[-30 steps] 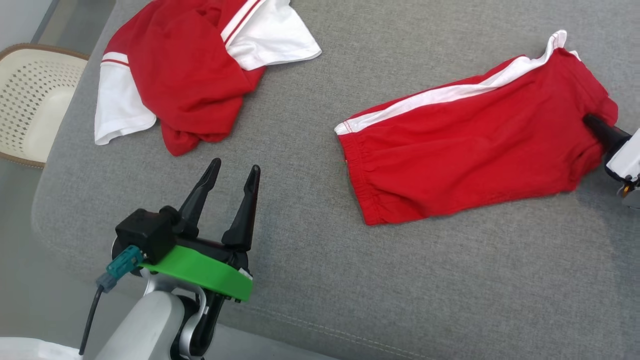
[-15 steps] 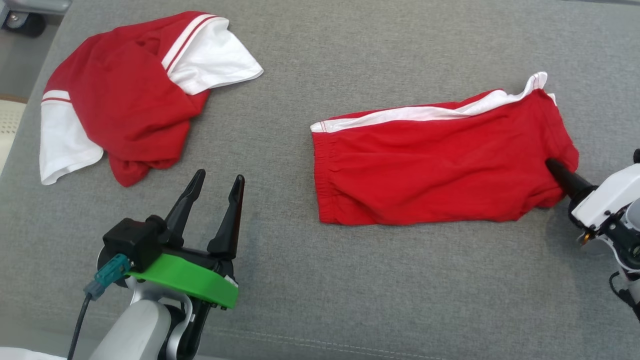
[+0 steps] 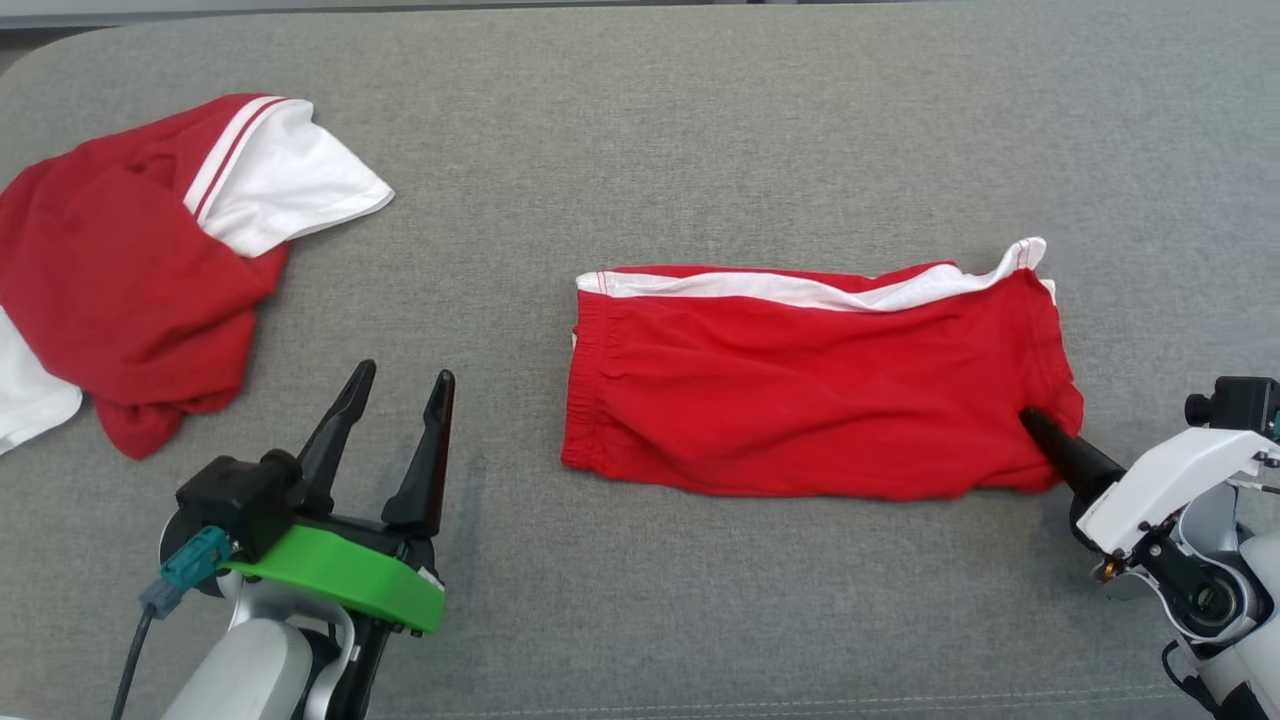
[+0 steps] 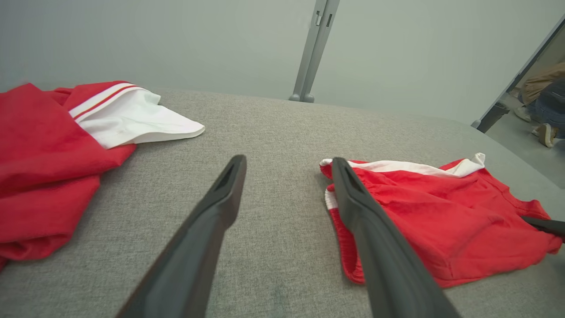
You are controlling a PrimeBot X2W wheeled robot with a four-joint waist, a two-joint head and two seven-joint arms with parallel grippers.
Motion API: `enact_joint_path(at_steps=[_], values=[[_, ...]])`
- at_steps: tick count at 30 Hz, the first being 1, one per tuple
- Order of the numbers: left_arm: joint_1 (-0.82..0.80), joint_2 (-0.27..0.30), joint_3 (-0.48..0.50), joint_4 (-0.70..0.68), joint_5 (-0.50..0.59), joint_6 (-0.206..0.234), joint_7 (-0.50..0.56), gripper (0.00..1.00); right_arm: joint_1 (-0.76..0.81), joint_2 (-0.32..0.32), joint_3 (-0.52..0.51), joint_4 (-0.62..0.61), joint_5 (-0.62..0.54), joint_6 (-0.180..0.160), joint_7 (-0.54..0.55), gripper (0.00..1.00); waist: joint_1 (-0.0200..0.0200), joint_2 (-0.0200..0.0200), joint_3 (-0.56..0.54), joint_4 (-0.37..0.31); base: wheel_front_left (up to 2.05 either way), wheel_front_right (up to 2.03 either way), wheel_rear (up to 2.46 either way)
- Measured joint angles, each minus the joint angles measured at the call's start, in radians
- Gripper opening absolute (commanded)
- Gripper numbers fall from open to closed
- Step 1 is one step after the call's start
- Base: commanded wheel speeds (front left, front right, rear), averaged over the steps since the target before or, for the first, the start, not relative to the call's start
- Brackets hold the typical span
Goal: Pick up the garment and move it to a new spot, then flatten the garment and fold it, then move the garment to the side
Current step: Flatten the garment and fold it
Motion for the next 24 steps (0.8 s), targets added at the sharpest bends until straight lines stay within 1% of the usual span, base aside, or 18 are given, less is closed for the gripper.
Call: enact_joint_path(at_steps=[1,2,3,4,8,18,20,22,24], values=[[0.000,0.000,-0.001,0.000,0.000,0.000,0.000,1.00,0.004,-0.003,0.003,-0.002,-0.012,0.000,-0.010,0.36,0.0000,0.0000,-0.003,-0.009,0.00,0.00,0.00],[0.000,0.000,-0.005,0.000,0.000,0.000,0.001,1.00,0.006,-0.008,0.007,-0.002,-0.023,0.000,-0.011,0.46,0.0000,0.0000,-0.005,-0.017,0.00,0.00,0.00],[0.000,0.000,-0.012,-0.001,0.000,0.000,0.002,1.00,0.009,-0.017,0.008,-0.002,-0.028,0.000,-0.012,0.75,0.0000,0.0000,-0.009,-0.023,0.00,0.00,0.00],[0.000,-0.001,-0.018,-0.003,0.000,0.000,0.003,1.00,0.010,-0.027,0.007,-0.003,-0.035,0.000,-0.022,1.00,0.0000,0.0000,-0.012,-0.028,0.00,0.00,0.00],[0.000,-0.003,-0.031,-0.009,0.000,-0.001,0.011,1.00,0.011,-0.059,0.002,-0.009,-0.059,0.000,-0.036,1.00,0.0000,0.0000,-0.018,-0.032,0.00,0.00,0.00],[0.000,-0.003,-0.044,-0.025,0.013,-0.001,0.022,1.00,0.008,-0.059,-0.009,-0.001,-0.055,-0.002,-0.038,1.00,0.0000,0.0000,-0.016,0.009,0.00,0.00,0.00],[0.000,-0.003,-0.045,-0.032,0.016,-0.001,0.029,1.00,0.007,-0.059,-0.011,0.010,-0.055,-0.012,-0.030,1.00,0.0000,0.0000,-0.013,0.020,0.00,0.00,0.00],[0.000,-0.003,-0.045,-0.035,0.020,-0.001,0.029,1.00,0.004,-0.061,-0.013,0.019,-0.055,-0.014,-0.027,1.00,0.0000,0.0000,-0.010,0.032,0.00,0.00,0.00],[0.000,-0.002,-0.043,-0.037,0.020,0.000,0.029,1.00,-0.002,-0.060,-0.015,0.028,-0.048,-0.026,-0.015,1.00,0.0000,0.0000,-0.006,0.043,0.00,0.00,0.00]])
